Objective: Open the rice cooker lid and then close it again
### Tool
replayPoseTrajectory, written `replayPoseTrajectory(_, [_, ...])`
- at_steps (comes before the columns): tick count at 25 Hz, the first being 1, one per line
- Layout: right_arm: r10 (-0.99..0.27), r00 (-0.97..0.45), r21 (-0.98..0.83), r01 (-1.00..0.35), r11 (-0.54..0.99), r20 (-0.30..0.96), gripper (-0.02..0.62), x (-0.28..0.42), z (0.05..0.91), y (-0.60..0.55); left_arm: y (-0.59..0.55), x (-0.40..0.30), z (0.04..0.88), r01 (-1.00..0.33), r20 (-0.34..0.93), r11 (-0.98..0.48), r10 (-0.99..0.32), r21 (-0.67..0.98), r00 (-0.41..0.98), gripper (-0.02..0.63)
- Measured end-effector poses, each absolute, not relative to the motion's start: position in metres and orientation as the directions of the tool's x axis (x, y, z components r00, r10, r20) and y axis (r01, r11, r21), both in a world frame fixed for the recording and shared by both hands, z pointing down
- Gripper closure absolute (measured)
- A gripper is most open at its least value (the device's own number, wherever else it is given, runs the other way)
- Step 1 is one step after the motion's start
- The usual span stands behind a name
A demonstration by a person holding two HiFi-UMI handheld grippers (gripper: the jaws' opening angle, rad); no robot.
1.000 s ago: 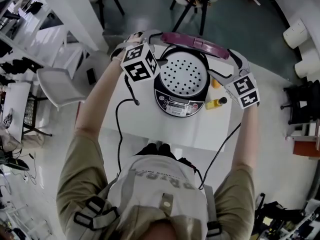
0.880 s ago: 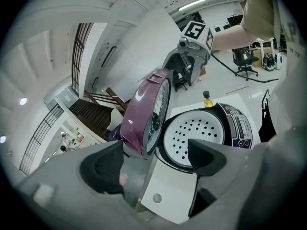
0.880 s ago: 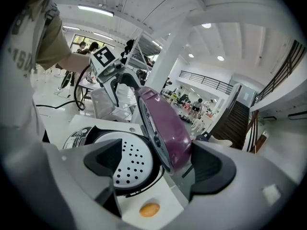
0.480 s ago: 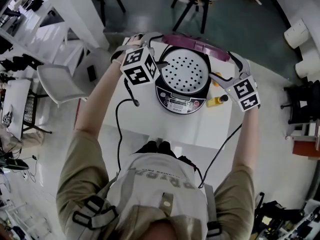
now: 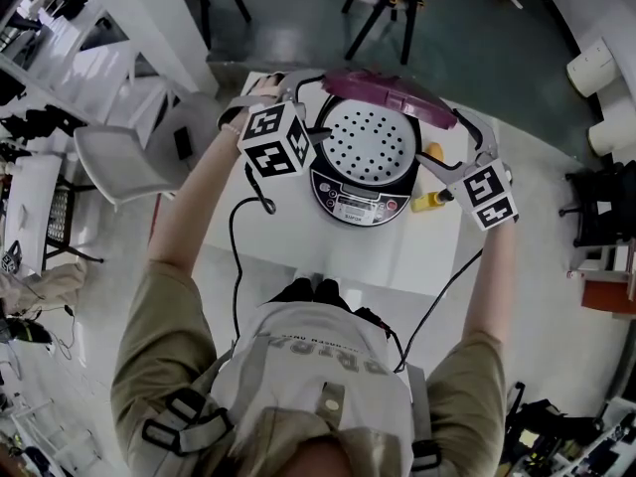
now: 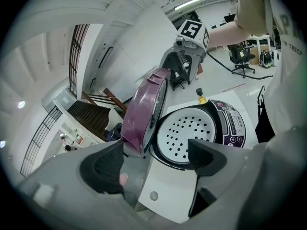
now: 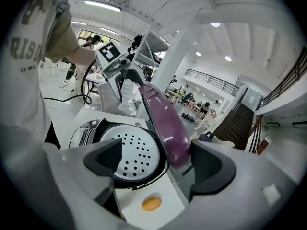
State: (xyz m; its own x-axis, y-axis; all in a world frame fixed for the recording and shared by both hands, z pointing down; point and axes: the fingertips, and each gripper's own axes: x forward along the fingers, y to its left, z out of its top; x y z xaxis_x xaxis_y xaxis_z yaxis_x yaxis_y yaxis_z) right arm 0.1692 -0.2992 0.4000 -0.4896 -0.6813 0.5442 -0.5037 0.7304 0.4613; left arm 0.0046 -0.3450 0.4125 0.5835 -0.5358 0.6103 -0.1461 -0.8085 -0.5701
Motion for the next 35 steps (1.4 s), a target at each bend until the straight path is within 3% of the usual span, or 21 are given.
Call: replayPoseTrajectory(35, [-0.581,-0.464,0.409,-0.424,0.808,0.668,0.172,0.167,0.46,-0.237,-0.284,-0.013,0.472,0.027,0.727,-0.836,-0.461,-0.548,0.508,0.175])
